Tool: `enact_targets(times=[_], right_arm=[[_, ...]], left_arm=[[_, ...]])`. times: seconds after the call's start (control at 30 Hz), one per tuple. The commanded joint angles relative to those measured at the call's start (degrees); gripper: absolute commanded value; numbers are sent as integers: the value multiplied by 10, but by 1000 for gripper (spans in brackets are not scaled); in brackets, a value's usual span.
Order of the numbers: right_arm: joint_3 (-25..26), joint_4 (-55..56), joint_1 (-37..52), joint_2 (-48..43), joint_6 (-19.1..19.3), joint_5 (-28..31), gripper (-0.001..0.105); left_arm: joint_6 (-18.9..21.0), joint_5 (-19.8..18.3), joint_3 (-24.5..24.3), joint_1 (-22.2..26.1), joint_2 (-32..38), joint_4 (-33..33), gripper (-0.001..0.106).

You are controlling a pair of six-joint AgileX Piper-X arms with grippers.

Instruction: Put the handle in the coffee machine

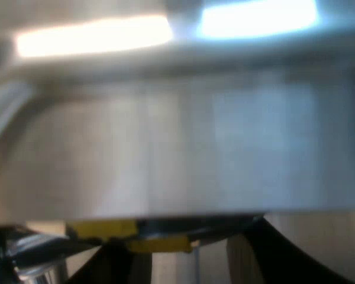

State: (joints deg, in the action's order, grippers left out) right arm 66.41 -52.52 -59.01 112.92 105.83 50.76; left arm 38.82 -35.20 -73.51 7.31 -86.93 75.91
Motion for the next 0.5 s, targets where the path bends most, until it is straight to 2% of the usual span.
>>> enact_targets(times=[0.03,0.2,0.5], right_arm=[[10,-42,1,-27,11,4,33],[10,-42,1,-27,11,4,33],[10,-42,1,-27,11,4,33]], left_arm=[[-3,-24,-2,-1,4,31,0],[-2,-67,-2,-1,4,60,0],[-2,-71,7,-1,4,72,0]])
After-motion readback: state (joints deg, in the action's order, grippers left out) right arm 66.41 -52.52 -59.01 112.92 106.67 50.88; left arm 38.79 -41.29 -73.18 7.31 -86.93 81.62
